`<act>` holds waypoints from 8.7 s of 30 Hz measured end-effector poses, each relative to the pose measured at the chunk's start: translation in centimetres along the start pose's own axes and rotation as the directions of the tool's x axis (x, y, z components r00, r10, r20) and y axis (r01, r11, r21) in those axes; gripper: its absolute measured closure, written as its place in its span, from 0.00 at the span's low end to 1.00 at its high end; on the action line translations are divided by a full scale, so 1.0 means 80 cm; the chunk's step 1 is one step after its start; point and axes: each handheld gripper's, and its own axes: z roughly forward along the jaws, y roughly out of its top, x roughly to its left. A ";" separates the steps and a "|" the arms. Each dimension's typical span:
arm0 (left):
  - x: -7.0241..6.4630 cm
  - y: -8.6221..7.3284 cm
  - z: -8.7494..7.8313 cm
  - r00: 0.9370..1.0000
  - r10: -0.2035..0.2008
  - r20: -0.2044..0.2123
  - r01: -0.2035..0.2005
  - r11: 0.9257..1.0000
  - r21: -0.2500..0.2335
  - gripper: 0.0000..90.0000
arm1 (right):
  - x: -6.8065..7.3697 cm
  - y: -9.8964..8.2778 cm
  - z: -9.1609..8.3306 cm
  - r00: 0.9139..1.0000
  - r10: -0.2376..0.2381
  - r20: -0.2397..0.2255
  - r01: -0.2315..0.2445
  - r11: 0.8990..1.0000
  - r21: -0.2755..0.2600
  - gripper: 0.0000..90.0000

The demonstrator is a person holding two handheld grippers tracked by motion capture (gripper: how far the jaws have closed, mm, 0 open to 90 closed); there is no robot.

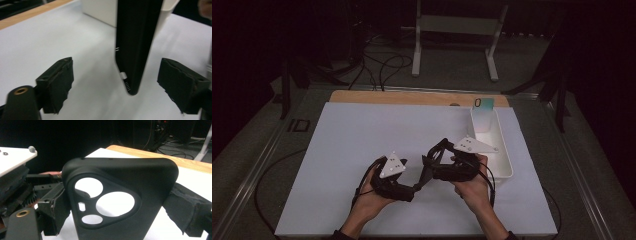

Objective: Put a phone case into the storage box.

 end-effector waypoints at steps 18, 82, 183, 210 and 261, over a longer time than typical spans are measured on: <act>0.038 -0.052 -0.049 0.979 -0.077 -0.186 0.072 0.997 -0.034 0.00 | -0.002 -0.001 0.001 1.000 -0.015 0.011 0.014 1.000 0.011 0.15; 0.066 -0.144 -0.113 0.895 -0.211 -0.392 0.160 0.974 -0.160 0.00 | -0.041 0.077 -0.001 0.986 -0.074 0.147 0.076 0.997 -0.007 0.15; 0.063 -0.142 -0.110 0.901 -0.203 -0.384 0.155 0.976 -0.153 0.00 | -0.180 0.123 -0.011 0.887 0.029 0.461 -0.024 1.000 -0.018 0.15; 0.063 -0.143 -0.110 0.900 -0.207 -0.384 0.158 0.975 -0.155 0.00 | -0.220 0.110 -0.012 0.839 0.065 0.539 -0.070 0.997 -0.011 0.15; 0.065 -0.145 -0.112 0.899 -0.221 -0.377 0.169 0.971 -0.167 0.00 | -0.285 0.046 0.079 0.737 0.084 0.671 -0.212 0.971 0.111 0.14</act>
